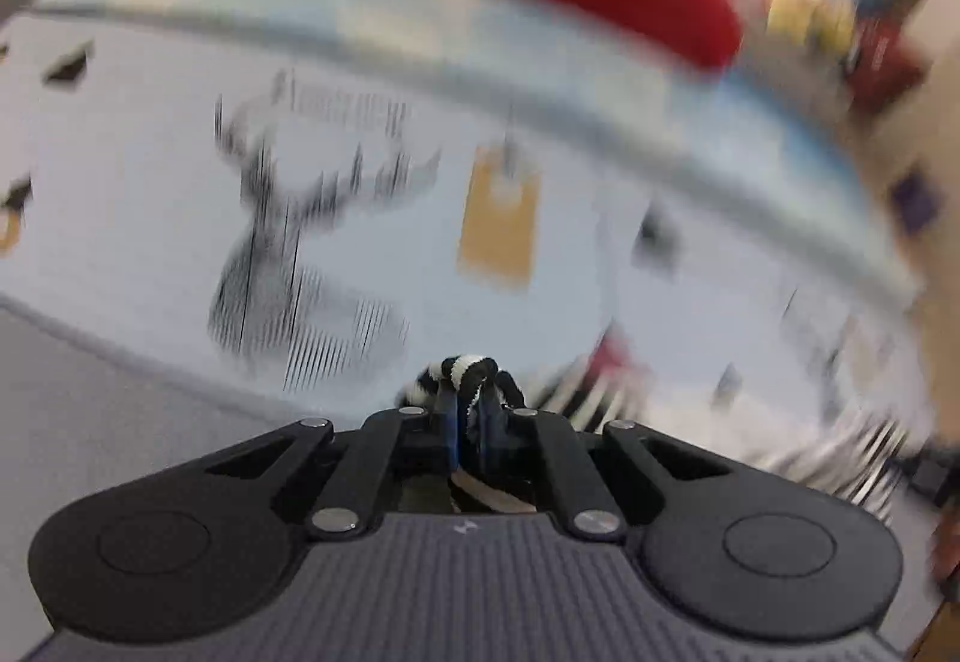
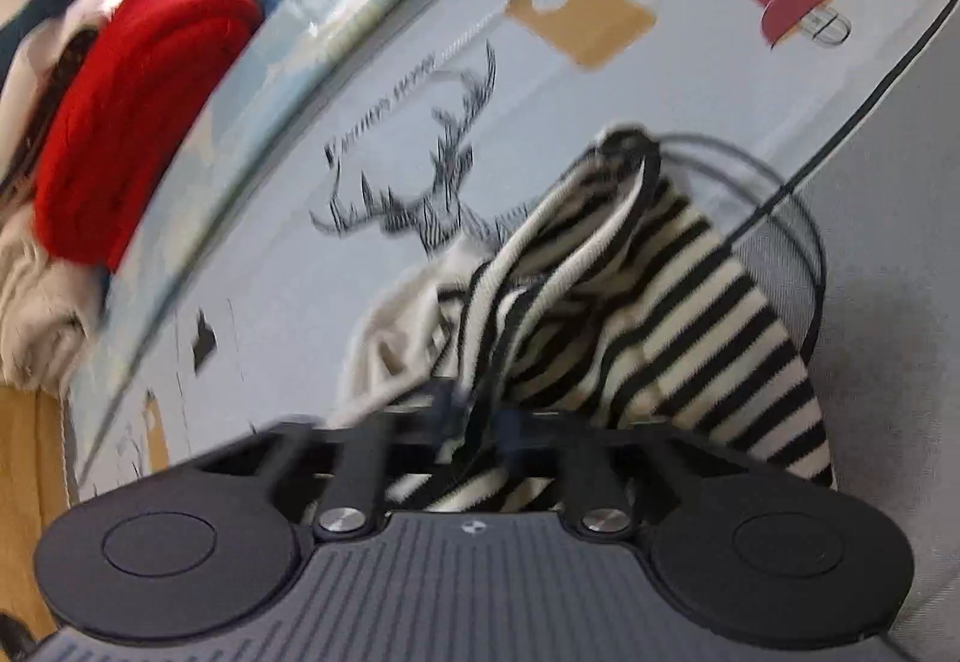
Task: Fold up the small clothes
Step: 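Grasp the folded shirt edge with both tools and lift it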
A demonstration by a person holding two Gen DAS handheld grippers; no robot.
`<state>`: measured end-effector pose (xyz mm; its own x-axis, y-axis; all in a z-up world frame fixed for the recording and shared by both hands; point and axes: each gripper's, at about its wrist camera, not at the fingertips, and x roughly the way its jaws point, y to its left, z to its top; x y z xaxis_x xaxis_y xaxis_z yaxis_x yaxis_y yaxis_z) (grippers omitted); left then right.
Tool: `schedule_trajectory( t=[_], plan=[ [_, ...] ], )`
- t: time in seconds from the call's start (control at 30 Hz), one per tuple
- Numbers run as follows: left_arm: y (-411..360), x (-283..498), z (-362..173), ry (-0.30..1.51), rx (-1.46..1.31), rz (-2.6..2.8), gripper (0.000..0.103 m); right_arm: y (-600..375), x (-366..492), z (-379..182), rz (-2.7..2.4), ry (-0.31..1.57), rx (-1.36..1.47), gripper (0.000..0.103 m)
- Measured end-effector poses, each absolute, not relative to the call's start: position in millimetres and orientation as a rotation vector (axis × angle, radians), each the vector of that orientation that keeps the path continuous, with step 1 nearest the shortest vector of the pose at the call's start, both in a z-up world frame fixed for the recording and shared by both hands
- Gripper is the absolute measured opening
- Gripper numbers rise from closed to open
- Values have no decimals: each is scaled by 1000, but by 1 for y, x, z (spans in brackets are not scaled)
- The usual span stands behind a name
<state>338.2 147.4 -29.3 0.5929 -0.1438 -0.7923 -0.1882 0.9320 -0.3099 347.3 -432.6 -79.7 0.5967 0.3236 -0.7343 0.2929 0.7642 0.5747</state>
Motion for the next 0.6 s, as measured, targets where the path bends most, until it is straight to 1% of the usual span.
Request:
schedule_trajectory(
  t=[0.1,0.17,0.2,0.27,0.3,0.33,0.37,0.4,0.47,0.5,0.53,0.6],
  plan=[
    [163,335,-10,765,-535,64,6,-442,345,-62,27,825,817,6],
    [156,336,-5,675,-534,81,6,-445,344,-51,28,734,855,6],
    [150,339,-5,660,-506,101,6,-444,344,-48,27,690,862,6],
    [140,350,-17,690,-479,160,6,-440,350,-45,25,646,852,6],
    [137,356,-26,732,-483,179,8,-436,354,-45,18,650,824,12],
    [135,363,-37,786,-493,184,9,-431,360,-49,5,677,790,14],
    [134,365,-42,822,-495,195,10,-427,365,-53,-6,702,769,23],
    [134,364,-44,827,-490,221,10,-424,369,-58,-2,731,750,33],
    [134,359,-32,786,-486,246,17,-423,368,-61,0,752,715,35],
    [136,356,-24,765,-481,238,26,-425,364,-56,-4,748,696,36],
    [133,352,-16,746,-460,223,32,-429,360,-50,5,733,685,36],
    [130,342,-8,759,-403,171,35,-439,349,-35,35,691,657,47]
  ],
)
